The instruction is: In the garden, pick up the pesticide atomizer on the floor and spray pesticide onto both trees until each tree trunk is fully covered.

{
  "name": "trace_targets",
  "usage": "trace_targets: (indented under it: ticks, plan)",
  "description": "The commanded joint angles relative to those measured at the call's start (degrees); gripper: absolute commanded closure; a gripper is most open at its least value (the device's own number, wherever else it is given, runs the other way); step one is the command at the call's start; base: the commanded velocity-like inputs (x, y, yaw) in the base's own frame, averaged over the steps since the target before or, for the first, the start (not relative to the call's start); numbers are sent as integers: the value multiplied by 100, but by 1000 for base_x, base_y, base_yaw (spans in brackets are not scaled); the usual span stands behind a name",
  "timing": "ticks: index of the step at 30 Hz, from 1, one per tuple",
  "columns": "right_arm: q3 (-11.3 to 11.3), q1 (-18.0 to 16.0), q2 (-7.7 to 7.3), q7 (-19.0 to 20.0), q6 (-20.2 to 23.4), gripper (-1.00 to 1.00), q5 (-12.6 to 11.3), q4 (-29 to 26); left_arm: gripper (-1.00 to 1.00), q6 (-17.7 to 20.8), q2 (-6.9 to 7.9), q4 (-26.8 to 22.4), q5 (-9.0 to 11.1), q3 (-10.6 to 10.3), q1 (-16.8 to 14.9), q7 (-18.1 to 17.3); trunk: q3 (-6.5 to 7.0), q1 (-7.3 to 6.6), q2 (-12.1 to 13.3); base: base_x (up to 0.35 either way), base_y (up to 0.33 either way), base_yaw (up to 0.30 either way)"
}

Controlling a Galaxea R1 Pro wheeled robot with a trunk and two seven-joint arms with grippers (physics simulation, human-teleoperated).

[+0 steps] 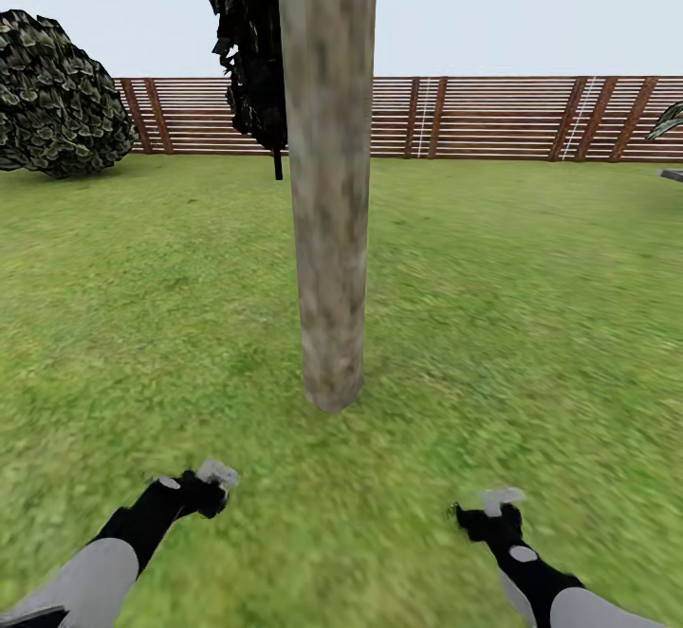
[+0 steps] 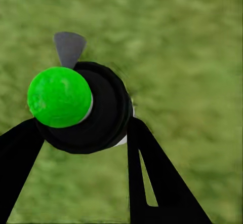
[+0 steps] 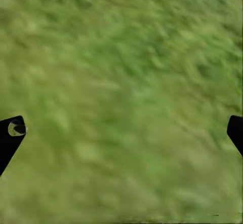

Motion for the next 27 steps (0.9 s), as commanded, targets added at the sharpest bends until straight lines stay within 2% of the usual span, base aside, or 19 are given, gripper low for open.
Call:
trace_targets:
  ticks: [1,2,4,5,6,7,8,11,12,14,15,16,18,19,23,27]
  plan:
    - [56,1,-14,-48,-20,-100,-219,8,100,105,-75,65,155,54,-3,277,-4,-1,-2,0,0,0]
    - [58,5,-60,-69,-29,-100,-411,9,100,203,-167,215,560,62,-3,757,-4,-1,-2,0,0,0]
    - [55,7,-113,-78,-36,-100,-505,-1,100,362,-209,295,999,67,-3,1033,-4,-1,-2,0,0,0]
    - [53,7,-142,-80,-40,-100,-521,-4,100,501,-246,304,1099,38,-4,1069,-4,-1,-2,0,0,0]
    - [54,8,-194,-81,-42,-100,-533,-4,100,676,-326,305,1149,0,-4,1090,-4,-1,-2,0,0,0]
    - [56,8,-280,-82,-44,-100,-546,1,100,975,-512,284,1162,-105,-8,1111,-4,-1,-2,0,0,0]
    - [57,10,-317,-82,-45,-100,-552,6,100,1171,-622,273,1161,-180,-9,1117,-4,-1,-2,0,0,0]
    - [50,143,-374,-87,-173,-100,-579,63,100,1547,-806,235,1189,-269,-43,1124,-4,-1,-2,0,0,0]
    - [35,308,-386,-92,-436,-100,-631,88,100,1625,-855,205,1207,-270,-64,1128,-4,-1,-2,0,0,0]
    - [-15,466,-407,-187,-858,-100,-754,113,100,1677,-901,149,1292,-267,-103,1137,-4,-1,-2,0,0,0]
    - [-33,512,-419,-275,-1017,-100,-809,123,100,1690,-915,107,1391,-266,-140,1138,-4,-1,-2,0,0,0]
    - [-47,556,-421,-418,-1165,-100,-861,142,100,1702,-934,20,1584,-269,-180,1139,-4,-1,-2,0,0,0]
    - [-54,605,-422,-559,-1270,-100,-897,180,100,1720,-955,-177,1833,-281,-209,1142,-4,-1,-2,12,0,0]
    - [-55,615,-424,-582,-1288,-100,-902,191,100,1745,-956,-257,1886,-281,-212,1143,-4,-1,-2,107,0,0]
    - [-56,631,-397,-616,-1317,-100,-910,212,100,2072,-930,-742,1966,-269,-163,1146,-4,-1,-2,272,0,0]
    - [-56,637,-379,-626,-1313,-100,-914,224,100,2138,-950,-1261,1978,-303,-153,1141,-4,-1,-2,332,-21,0]
